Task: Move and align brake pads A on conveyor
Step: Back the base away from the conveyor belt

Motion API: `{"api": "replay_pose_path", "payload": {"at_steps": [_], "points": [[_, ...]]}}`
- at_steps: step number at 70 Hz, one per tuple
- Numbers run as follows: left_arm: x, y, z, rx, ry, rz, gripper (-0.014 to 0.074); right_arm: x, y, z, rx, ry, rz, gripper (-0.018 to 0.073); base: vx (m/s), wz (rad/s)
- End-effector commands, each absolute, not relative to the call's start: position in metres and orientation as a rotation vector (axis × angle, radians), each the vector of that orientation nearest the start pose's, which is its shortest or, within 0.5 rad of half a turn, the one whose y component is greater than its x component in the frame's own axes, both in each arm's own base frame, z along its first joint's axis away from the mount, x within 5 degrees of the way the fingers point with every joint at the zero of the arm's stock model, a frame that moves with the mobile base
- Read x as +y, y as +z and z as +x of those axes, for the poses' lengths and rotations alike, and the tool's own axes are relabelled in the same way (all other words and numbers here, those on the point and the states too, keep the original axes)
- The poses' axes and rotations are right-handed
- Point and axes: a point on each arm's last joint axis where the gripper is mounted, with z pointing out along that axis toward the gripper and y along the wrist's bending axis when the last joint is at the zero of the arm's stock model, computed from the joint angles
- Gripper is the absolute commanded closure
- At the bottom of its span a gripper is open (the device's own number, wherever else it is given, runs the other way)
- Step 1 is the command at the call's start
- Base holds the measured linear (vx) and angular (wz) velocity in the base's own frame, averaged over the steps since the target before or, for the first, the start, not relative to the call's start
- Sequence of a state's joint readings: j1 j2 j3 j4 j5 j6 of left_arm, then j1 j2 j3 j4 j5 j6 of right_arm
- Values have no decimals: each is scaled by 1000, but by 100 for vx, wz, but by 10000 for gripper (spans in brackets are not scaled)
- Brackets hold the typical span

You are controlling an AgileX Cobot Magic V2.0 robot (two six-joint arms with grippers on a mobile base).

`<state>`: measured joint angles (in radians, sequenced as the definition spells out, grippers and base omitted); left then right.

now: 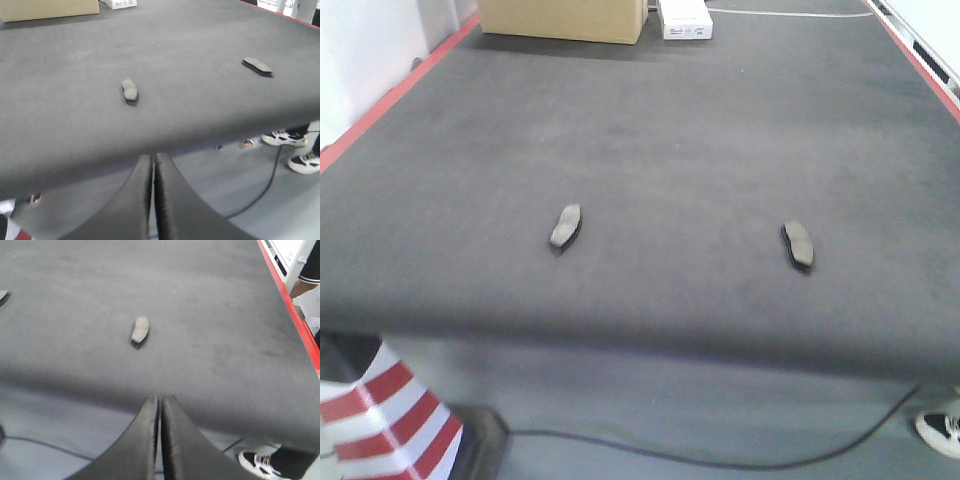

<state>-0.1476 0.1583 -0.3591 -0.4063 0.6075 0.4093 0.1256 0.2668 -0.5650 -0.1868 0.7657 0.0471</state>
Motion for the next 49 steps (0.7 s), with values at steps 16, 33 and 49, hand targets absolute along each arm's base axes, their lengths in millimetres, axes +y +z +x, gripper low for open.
{"api": "replay_pose_path", "payload": {"at_steps": [16, 33, 49], "points": [[-27, 285, 45, 1756, -276, 327, 603, -6, 330, 50, 1856, -114, -132, 560, -32, 5], [-27, 285, 45, 1756, -276, 327, 603, -6, 330, 50, 1856, -114, -132, 560, -28, -5], [-27, 285, 45, 1756, -276, 327, 603, -6, 330, 50, 1856, -114, -132, 560, -23, -12]]}}
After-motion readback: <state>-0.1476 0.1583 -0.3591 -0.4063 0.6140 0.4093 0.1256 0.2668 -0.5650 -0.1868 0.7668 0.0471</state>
